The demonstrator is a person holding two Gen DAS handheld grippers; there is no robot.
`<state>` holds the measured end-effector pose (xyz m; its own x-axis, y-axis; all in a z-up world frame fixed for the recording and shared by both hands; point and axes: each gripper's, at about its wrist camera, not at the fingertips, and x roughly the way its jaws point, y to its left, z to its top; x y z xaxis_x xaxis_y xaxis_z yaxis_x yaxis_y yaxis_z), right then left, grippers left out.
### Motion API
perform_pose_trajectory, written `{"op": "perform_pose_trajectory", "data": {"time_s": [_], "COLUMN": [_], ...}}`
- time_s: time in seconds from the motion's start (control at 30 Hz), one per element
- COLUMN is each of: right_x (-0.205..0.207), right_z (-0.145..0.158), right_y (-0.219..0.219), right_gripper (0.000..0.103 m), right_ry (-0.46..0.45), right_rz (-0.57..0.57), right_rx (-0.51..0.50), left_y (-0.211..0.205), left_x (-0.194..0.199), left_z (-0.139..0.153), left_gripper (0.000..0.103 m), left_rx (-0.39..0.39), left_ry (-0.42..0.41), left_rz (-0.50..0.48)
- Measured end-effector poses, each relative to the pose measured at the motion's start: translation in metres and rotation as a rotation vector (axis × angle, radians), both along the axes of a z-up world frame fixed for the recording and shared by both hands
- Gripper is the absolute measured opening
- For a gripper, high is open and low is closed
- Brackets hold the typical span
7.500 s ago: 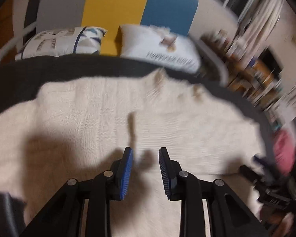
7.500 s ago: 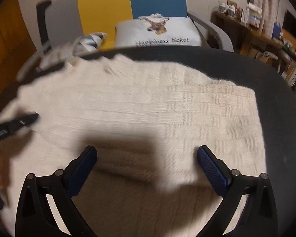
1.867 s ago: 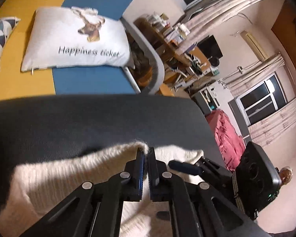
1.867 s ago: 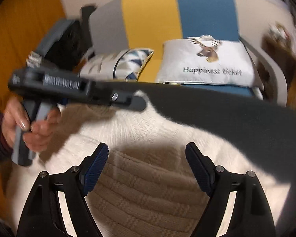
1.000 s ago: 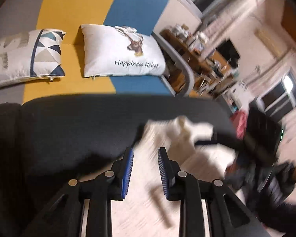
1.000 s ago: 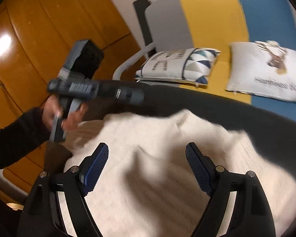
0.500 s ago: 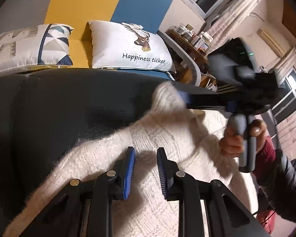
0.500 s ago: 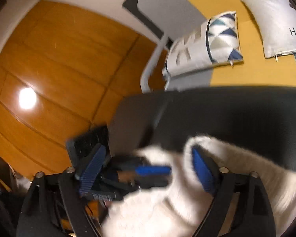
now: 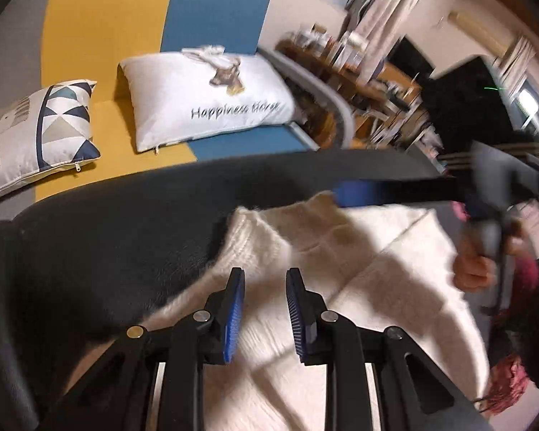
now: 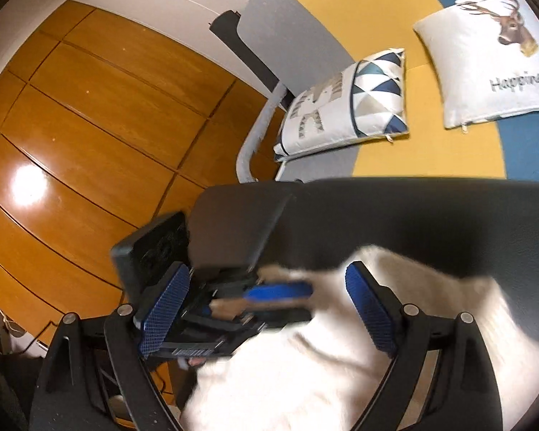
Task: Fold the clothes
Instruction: 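Open the left gripper and reposition both grippers over the collar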
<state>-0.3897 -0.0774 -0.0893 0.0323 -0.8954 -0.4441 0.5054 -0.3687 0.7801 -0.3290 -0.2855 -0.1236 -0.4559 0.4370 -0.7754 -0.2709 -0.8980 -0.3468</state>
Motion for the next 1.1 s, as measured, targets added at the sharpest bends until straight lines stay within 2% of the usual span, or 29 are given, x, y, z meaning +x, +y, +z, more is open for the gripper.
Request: {"op": "perform_pose_trajectory", "data": {"time_s": [0.03, 0.1, 0.17, 0.2, 0.23, 0.27, 0.3, 0.33, 0.37, 0.4, 0.43, 0.53, 0.57, 0.6, 0.7, 0.73, 0.8, 0.9, 1.0, 1.1], "right_x": [0.004, 0.010, 0.009, 0.007, 0.005, 0.004, 0.003, 0.003, 0.005, 0.009, 0.014, 0.035, 0.045, 0.053, 0.070, 0.073, 0.078, 0.093, 0.127, 0.170], "right_z": [-0.003, -0.015, -0.038, -0.050, -0.056, -0.058, -0.060, -0.061, -0.059, -0.055, -0.049, -0.032, -0.027, -0.025, -0.036, -0.043, -0.045, -0.029, -0.013, -0.014], "right_y": [0.005, 0.014, 0.024, 0.031, 0.039, 0.050, 0.060, 0.066, 0.067, 0.068, 0.070, 0.084, 0.093, 0.101, 0.124, 0.130, 0.143, 0.155, 0.184, 0.218], "right_gripper": [0.091, 0.091, 0.091, 0.085, 0.082, 0.080, 0.072, 0.072, 0.072, 0.076, 0.083, 0.084, 0.084, 0.084, 0.085, 0.084, 0.084, 0.084, 0.086, 0.090], "right_ry": [-0.011, -0.025, -0.044, -0.055, -0.067, -0.079, -0.091, -0.098, -0.099, -0.099, -0.091, -0.049, -0.041, -0.037, -0.013, -0.012, -0.014, -0.006, 0.002, -0.021], "right_rz": [0.010, 0.007, -0.046, -0.087, -0.127, -0.167, -0.206, -0.226, -0.233, -0.238, -0.235, -0.225, -0.230, -0.237, -0.308, -0.322, -0.352, -0.397, -0.449, -0.528], "right_rx": [0.005, 0.064, 0.179, 0.225, 0.214, 0.167, 0.120, 0.092, 0.088, 0.092, 0.084, 0.066, 0.071, 0.084, 0.237, 0.251, 0.190, 0.107, -0.037, -0.125], "left_y": [0.002, -0.005, -0.013, -0.017, -0.021, -0.026, -0.029, -0.030, -0.031, -0.030, -0.029, -0.017, -0.015, -0.017, -0.027, -0.029, -0.031, -0.035, -0.038, -0.042], "left_x": [-0.003, -0.003, -0.002, -0.001, 0.001, 0.001, 0.002, 0.003, 0.006, 0.010, 0.014, 0.016, 0.014, 0.009, 0.007, 0.013, 0.031, 0.058, 0.085, 0.112], "left_z": [-0.004, -0.010, -0.015, -0.018, -0.021, -0.022, -0.021, -0.018, -0.013, -0.007, -0.001, 0.002, -0.004, -0.014, -0.018, -0.018, -0.018, -0.019, -0.019, -0.019], "left_gripper": [0.023, 0.021, 0.019, 0.016, 0.011, 0.011, 0.011, 0.014, 0.020, 0.020, 0.020, 0.022, 0.022, 0.018, 0.018, 0.020, 0.021, 0.022, 0.025, 0.026], "left_rx": [-0.010, 0.021, 0.061, 0.082, 0.102, 0.134, 0.154, 0.168, 0.180, 0.195, 0.213, 0.119, 0.084, 0.061, 0.127, 0.148, 0.180, 0.229, 0.278, 0.327], "left_ry": [-0.007, -0.015, -0.022, -0.022, -0.019, -0.025, -0.030, -0.032, -0.013, 0.012, 0.035, 0.046, 0.023, -0.018, -0.036, -0.044, -0.054, -0.069, -0.083, -0.098], "left_rz": [0.003, 0.049, 0.103, 0.126, 0.148, 0.169, 0.188, 0.206, 0.209, 0.193, 0.171, 0.149, 0.159, 0.177, 0.248, 0.261, 0.276, 0.298, 0.320, 0.342]}}
